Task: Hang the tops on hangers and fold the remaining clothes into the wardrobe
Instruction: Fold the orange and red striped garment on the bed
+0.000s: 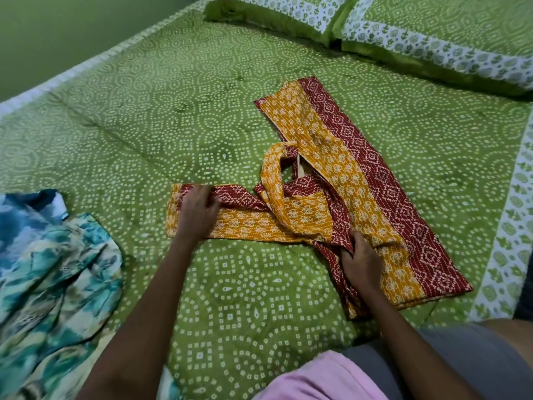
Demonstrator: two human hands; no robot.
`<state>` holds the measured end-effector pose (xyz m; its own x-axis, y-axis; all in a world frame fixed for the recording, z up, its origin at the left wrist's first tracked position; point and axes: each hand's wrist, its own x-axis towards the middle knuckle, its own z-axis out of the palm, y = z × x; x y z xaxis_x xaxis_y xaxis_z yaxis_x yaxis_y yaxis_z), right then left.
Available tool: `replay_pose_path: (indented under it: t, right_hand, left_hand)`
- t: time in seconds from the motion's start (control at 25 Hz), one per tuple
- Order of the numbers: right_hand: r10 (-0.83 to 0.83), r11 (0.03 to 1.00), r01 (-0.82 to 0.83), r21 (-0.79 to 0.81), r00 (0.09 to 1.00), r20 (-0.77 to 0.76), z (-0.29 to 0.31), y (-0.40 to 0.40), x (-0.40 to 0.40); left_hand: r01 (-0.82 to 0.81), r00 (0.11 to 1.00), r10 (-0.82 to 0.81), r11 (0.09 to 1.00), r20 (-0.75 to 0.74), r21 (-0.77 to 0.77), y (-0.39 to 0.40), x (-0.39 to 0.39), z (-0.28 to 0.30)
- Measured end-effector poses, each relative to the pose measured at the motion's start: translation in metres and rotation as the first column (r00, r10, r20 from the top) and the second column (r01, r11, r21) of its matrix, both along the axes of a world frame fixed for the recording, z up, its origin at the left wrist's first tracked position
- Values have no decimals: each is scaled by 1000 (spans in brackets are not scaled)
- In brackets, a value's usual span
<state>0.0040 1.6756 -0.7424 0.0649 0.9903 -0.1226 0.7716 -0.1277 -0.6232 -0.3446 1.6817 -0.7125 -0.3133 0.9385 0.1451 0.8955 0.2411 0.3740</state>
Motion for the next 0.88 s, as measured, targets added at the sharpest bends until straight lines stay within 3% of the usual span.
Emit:
replay_pose_path:
  t: [0.08, 0.12, 0.24, 0.32, 0.4, 0.48, 0.52, 0.64, 0.68, 0.76, 0.8, 0.88]
  right_hand:
    - [7, 1000, -7, 2, 1000, -1, -1, 0, 0]
    - [10, 1000, -10, 4, 1000, 3, -2, 0, 0]
    - [13, 1000, -14, 8, 1000, 21, -3, 0, -1]
    - [24, 1000, -25, 20, 999, 32, -4, -1, -1]
    - [41, 999, -42, 30, 998, 56, -4, 0, -1]
    - [46, 998, -48, 28, 997, 68, -4, -1, -1]
    - [47, 999, -48, 23, 997, 65, -4, -1, -2]
    - [57, 998, -58, 19, 997, 56, -4, -3, -2]
    - [59, 998, -60, 18, 996, 60, -4, -4, -3]
    - [57, 998, -57, 9, 996, 66, -2, -3, -3]
    - [61, 998, -61, 1, 996, 73, 0, -3, -3]
    - [75, 997, -74, -20, 991, 110, 1, -3, -3]
  left_hand:
    - [67, 983, -95, 982, -156, -174, -3, 5, -22]
    - [21, 978, -69, 971, -195, -239, -4, 2, -29]
    - [-319, 945, 255, 856, -204, -406, 2, -10, -21]
    - [-392, 919, 323, 808, -225, -440, 17, 7, 6]
    - [-216, 973, 228, 948, 27, -236, 45, 49, 30]
    - [3, 938, 44, 991, 343, -134, 75, 103, 48]
    - [19, 918, 56, 982, 393, -186, 90, 124, 52]
    - [-92, 920, 233, 910, 316, -403, 116, 149, 45]
    - [-95, 887, 249, 923, 389, -374, 118, 149, 45]
    - [-126, 706, 197, 980, 680, -152, 111, 133, 41]
    - [-231, 541, 181, 971, 822, -61, 101, 117, 41]
    - [-410, 81, 73, 912, 994, -34, 75, 85, 37]
